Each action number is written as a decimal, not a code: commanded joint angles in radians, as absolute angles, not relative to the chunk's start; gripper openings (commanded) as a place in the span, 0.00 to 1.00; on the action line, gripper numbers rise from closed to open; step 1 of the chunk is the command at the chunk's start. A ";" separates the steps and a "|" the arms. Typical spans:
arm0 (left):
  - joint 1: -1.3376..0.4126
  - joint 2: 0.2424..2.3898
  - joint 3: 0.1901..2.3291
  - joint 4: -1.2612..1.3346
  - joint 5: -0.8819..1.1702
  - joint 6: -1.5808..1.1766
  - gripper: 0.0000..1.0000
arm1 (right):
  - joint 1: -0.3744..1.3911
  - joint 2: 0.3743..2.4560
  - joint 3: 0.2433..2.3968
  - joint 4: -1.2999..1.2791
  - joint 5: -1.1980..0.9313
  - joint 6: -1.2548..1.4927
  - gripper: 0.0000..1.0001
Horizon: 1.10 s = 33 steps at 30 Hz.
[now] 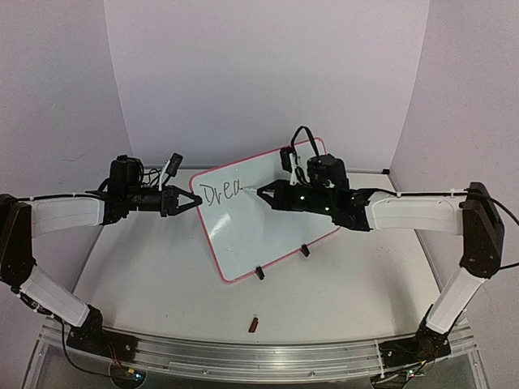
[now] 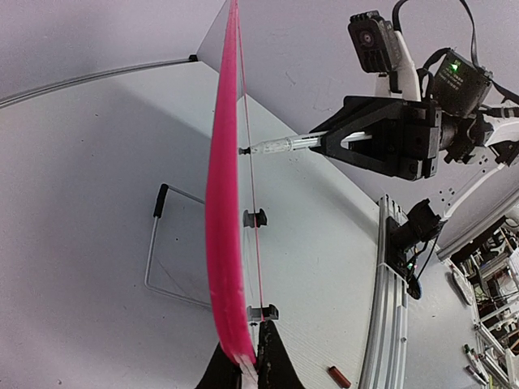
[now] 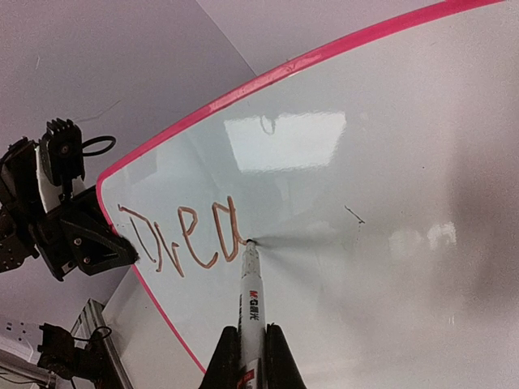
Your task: Write a sentence on the whiteboard
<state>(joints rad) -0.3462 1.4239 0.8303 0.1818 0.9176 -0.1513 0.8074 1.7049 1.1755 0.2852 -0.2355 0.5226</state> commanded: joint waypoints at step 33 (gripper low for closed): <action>-0.374 1.427 0.842 0.121 0.899 -0.029 0.00 | 0.750 1.686 1.288 0.249 -0.335 0.455 0.00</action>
